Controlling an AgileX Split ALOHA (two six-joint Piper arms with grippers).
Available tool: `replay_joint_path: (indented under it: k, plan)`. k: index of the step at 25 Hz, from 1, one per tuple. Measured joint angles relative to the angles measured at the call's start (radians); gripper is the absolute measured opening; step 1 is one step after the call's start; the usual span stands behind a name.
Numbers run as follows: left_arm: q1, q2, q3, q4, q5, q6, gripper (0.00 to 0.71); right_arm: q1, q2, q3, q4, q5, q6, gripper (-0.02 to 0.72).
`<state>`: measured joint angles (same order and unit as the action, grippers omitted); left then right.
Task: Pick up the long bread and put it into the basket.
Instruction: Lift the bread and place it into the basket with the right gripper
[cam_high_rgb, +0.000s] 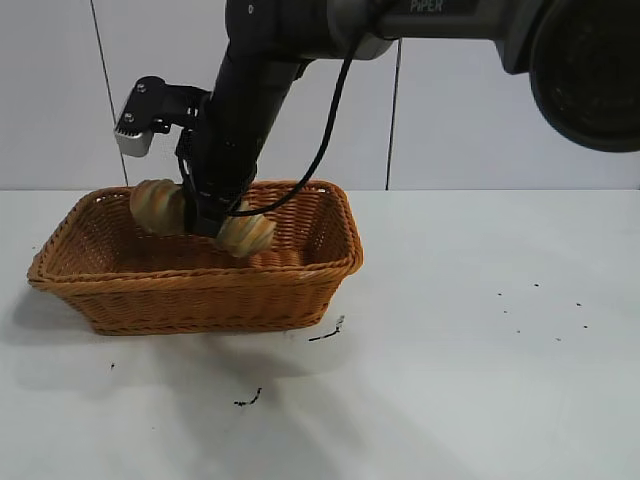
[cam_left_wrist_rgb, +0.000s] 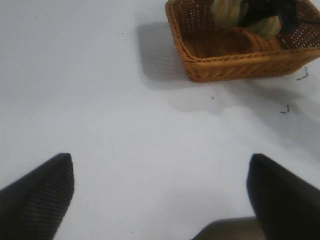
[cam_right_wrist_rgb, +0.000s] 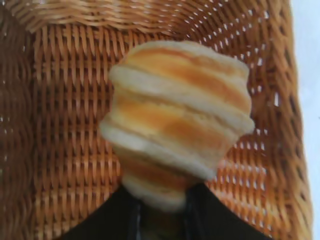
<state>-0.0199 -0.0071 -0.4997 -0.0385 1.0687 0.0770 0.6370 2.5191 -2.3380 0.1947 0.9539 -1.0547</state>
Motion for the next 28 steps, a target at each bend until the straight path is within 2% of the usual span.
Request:
replay_joint_path:
  k: [8, 9, 11, 14, 17, 20, 23, 28]
  plan:
    - [0.000, 0.000, 0.000, 0.000, 0.000, 0.000, 0.692, 0.000, -0.073, 0.000, 0.035, 0.023, 0.089, 0.689]
    - [0.000, 0.000, 0.000, 0.000, 0.000, 0.000, 0.692, 0.000, -0.083, 0.000, 0.041, 0.027, 0.125, 0.689]
    - [0.000, 0.000, 0.000, 0.000, 0.000, 0.000, 0.692, 0.000, -0.100, 0.000, 0.049, 0.030, 0.242, 0.689]
    - [0.000, 0.000, 0.000, 0.000, 0.000, 0.000, 0.692, 0.000, -0.121, 0.000, 0.043, 0.035, 0.541, 0.689]
    - [0.000, 0.000, 0.000, 0.000, 0.000, 0.000, 0.692, -0.010, -0.125, -0.001, 0.034, 0.059, 0.735, 0.689]
    - [0.000, 0.000, 0.000, 0.000, 0.000, 0.000, 0.692, -0.032, -0.125, -0.001, 0.022, 0.079, 0.846, 0.689]
    - [0.000, 0.000, 0.000, 0.000, 0.000, 0.000, 0.692, -0.080, -0.125, -0.001, -0.003, 0.079, 0.910, 0.689]
    - [0.000, 0.000, 0.000, 0.000, 0.000, 0.000, 0.692, -0.223, -0.125, -0.001, -0.031, 0.098, 0.939, 0.689]
